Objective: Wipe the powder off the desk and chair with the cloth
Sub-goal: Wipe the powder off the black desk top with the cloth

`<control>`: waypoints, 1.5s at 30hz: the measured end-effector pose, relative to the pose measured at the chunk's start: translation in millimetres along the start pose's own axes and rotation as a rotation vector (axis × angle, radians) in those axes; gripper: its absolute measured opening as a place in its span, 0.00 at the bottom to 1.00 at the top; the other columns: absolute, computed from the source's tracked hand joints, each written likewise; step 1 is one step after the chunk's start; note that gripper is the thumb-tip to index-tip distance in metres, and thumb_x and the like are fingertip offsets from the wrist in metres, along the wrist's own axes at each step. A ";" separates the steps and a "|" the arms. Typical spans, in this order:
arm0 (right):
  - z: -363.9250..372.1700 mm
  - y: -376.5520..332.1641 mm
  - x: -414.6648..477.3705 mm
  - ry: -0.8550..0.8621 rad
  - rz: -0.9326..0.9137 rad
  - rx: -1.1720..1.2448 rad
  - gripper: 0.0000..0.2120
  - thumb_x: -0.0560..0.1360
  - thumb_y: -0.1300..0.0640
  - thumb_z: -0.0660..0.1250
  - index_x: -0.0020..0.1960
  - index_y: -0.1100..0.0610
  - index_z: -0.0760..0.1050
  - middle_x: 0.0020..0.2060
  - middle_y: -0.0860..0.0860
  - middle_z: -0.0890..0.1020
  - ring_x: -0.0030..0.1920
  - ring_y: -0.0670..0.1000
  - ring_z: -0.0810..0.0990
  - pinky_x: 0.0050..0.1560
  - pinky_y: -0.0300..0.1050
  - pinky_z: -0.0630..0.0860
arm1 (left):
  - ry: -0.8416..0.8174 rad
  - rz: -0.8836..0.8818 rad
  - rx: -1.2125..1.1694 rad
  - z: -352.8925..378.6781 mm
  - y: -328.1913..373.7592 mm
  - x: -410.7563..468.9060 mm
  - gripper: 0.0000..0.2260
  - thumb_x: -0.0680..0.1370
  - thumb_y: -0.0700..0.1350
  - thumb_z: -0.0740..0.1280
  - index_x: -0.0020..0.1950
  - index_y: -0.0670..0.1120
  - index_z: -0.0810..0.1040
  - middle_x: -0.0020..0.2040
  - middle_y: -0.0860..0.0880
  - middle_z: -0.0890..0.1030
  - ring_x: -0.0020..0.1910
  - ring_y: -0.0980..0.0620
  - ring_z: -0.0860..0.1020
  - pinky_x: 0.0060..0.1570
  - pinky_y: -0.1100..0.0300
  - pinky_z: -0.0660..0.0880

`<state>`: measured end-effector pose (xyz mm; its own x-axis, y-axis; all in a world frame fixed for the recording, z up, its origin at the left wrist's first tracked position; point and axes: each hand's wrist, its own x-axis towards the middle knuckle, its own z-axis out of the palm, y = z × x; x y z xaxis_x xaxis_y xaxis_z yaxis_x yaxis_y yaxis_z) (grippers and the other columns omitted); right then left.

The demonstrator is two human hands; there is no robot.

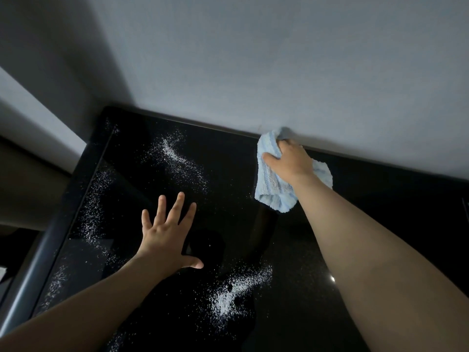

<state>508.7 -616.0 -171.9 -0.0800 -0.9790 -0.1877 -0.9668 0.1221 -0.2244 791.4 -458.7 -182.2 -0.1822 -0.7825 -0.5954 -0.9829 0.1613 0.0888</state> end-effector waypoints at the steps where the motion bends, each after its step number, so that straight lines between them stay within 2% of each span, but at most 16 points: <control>1: 0.7 0.1 -1.0 0.004 -0.006 -0.010 0.26 0.75 0.40 0.62 0.67 0.55 0.71 0.65 0.53 0.74 0.64 0.57 0.72 0.57 0.52 0.73 | 0.001 -0.001 0.007 -0.4 0.3 -0.4 0.60 0.60 0.75 0.66 0.76 0.54 0.31 0.74 0.49 0.25 0.73 0.38 0.29 0.70 0.35 0.40; 4: 2.2 1.3 -7.6 0.020 -0.030 -0.035 0.26 0.76 0.42 0.62 0.68 0.56 0.71 0.67 0.53 0.72 0.65 0.57 0.72 0.57 0.52 0.73 | 0.003 -0.005 0.019 -1.0 1.1 -0.9 0.60 0.60 0.76 0.66 0.76 0.54 0.31 0.74 0.48 0.26 0.74 0.37 0.30 0.70 0.34 0.41; 19: 13.4 9.9 -61.9 0.021 -0.111 -0.103 0.25 0.76 0.41 0.62 0.68 0.55 0.71 0.67 0.51 0.72 0.64 0.54 0.72 0.57 0.49 0.73 | 0.025 0.005 0.014 -1.7 1.2 -0.8 0.60 0.60 0.75 0.67 0.77 0.53 0.33 0.75 0.48 0.29 0.74 0.36 0.33 0.70 0.34 0.44; 33: 21.1 12.0 -109.2 0.007 -0.111 -0.090 0.27 0.76 0.41 0.62 0.70 0.53 0.69 0.68 0.50 0.72 0.65 0.52 0.72 0.60 0.47 0.72 | 0.029 0.017 0.004 -3.1 1.0 -3.4 0.59 0.61 0.74 0.67 0.77 0.53 0.34 0.76 0.47 0.29 0.74 0.36 0.33 0.71 0.33 0.44; 45: 29.5 12.2 -160.0 0.020 -0.129 -0.072 0.26 0.75 0.43 0.65 0.67 0.57 0.73 0.65 0.51 0.74 0.64 0.52 0.73 0.61 0.48 0.73 | 0.041 0.028 0.021 -3.1 0.8 -4.2 0.59 0.61 0.75 0.66 0.77 0.52 0.35 0.76 0.46 0.31 0.75 0.35 0.35 0.70 0.33 0.46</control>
<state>516.8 -453.1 -172.8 0.0420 -0.9889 -0.1428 -0.9842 -0.0163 -0.1761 791.3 -457.1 -177.1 -0.2105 -0.8018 -0.5593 -0.9768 0.1953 0.0877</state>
